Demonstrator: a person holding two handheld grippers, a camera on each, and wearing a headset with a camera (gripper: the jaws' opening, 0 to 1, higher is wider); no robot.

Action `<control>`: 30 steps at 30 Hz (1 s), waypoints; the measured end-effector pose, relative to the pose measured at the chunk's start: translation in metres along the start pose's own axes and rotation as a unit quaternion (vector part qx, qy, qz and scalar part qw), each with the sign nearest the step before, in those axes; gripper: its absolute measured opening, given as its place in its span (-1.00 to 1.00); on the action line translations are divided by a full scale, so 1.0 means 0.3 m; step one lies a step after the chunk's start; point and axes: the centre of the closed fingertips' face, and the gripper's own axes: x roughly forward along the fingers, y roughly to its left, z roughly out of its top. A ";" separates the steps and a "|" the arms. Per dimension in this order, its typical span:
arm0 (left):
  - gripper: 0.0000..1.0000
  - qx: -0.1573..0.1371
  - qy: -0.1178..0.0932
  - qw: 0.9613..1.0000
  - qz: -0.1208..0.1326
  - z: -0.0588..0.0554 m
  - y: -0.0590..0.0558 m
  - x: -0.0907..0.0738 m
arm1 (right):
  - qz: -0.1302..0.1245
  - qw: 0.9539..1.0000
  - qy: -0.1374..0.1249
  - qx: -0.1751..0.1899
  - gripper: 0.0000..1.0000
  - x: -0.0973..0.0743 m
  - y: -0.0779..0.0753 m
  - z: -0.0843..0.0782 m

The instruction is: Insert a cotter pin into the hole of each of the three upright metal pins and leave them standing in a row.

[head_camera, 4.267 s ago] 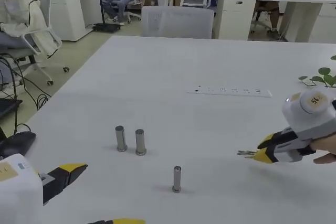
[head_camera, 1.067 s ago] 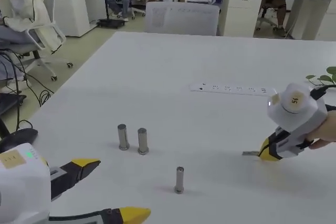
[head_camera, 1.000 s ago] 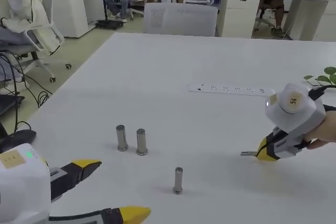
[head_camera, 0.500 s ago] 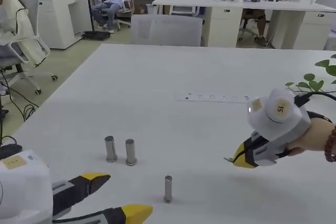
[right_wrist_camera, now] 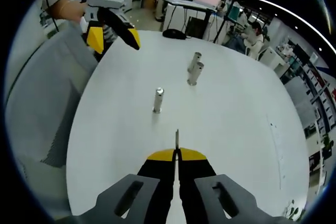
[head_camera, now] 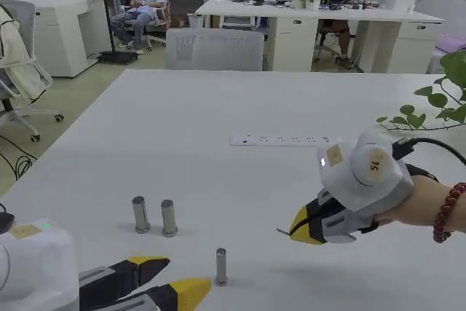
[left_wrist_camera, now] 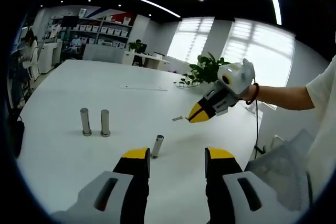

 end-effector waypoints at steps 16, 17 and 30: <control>-0.41 -0.066 0.003 0.997 -0.027 -0.008 -0.058 0.059 | 0.020 0.998 -0.037 -0.053 -0.95 0.005 0.122 0.143; -0.42 -0.079 -0.001 0.996 -0.032 -0.004 -0.063 0.064 | 0.021 0.998 -0.039 -0.054 -0.95 0.006 0.129 0.149; -0.58 -0.141 0.025 0.988 -0.050 -0.030 -0.077 0.103 | 0.032 0.995 -0.043 -0.087 -0.95 0.024 0.193 0.194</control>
